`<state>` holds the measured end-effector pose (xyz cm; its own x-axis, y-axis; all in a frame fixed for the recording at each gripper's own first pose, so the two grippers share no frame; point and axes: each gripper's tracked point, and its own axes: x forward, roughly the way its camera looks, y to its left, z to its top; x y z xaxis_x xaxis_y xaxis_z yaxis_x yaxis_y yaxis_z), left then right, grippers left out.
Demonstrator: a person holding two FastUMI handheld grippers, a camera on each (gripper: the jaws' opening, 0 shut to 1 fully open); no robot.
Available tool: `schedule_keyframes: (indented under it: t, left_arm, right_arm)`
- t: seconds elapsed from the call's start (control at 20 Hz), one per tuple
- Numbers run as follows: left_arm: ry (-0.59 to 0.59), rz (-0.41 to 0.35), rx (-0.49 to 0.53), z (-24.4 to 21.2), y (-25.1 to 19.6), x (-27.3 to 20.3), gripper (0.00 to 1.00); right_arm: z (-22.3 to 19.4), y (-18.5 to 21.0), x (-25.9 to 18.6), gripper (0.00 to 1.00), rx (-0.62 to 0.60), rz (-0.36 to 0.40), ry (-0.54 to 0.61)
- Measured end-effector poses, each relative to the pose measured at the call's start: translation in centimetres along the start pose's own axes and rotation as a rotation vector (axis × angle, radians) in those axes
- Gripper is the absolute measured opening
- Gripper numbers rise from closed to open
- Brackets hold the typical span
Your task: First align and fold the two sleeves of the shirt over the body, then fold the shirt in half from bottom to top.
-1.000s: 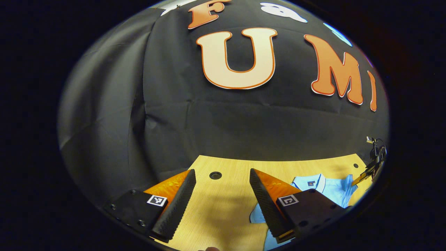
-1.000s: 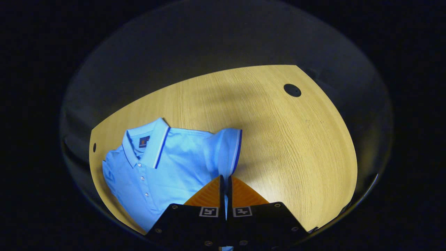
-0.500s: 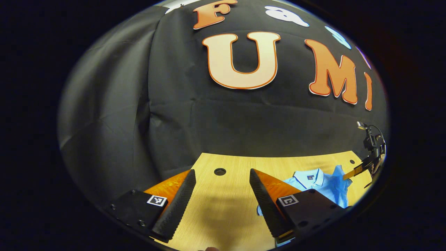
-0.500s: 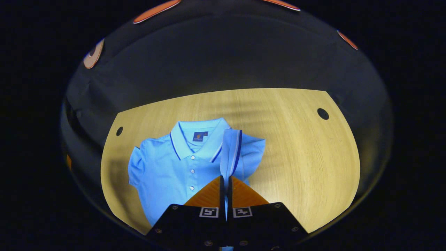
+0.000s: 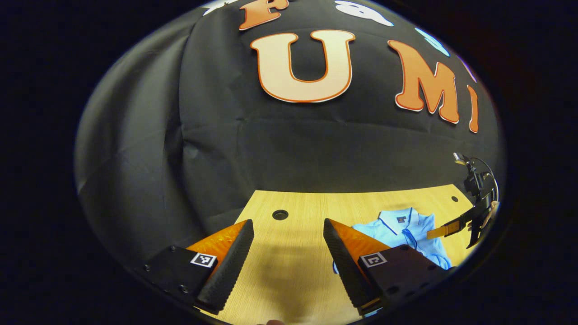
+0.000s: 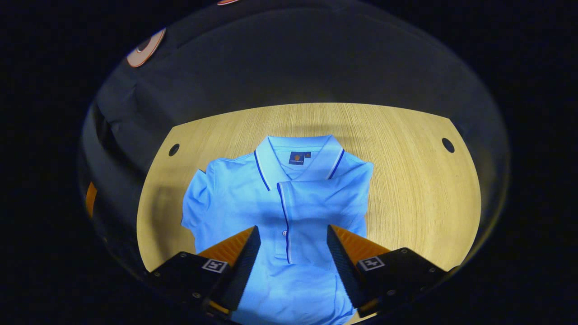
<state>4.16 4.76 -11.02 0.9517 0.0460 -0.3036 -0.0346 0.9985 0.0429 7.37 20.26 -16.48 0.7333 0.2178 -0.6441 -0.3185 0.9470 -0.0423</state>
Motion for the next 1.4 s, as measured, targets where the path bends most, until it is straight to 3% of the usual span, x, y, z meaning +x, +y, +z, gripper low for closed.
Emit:
schedule_keyframes:
  t: [0.05, 0.35, 0.7, 1.1, 1.4]
  left_arm:
    - [0.004, -0.011, 0.005, 0.1, -0.2, -0.1, 1.0]
    - [0.107, -0.122, -0.002, -0.3, -3.6, 0.3, 1.0]
    - [0.348, -0.218, 0.001, -4.3, -9.0, 5.0, 1.0]
    - [0.677, -0.219, 0.069, -12.4, -10.1, 10.9, 1.0]
    - [0.813, -0.182, 0.092, -17.0, -9.7, 13.0, 1.0]
  right_arm:
    - [0.2, -0.4, -0.5, 0.99, -0.003, -0.008, -0.016]
    - [1.1, -1.9, -3.9, 0.99, 0.043, -0.003, -0.082]
    - [0.6, -4.7, -7.5, 0.99, 0.093, 0.046, -0.12]
    - [-1.7, -8.8, -7.7, 0.99, 0.188, 0.066, -0.094]
    - [-3.1, -10.0, -7.3, 0.99, 0.221, 0.081, -0.061]
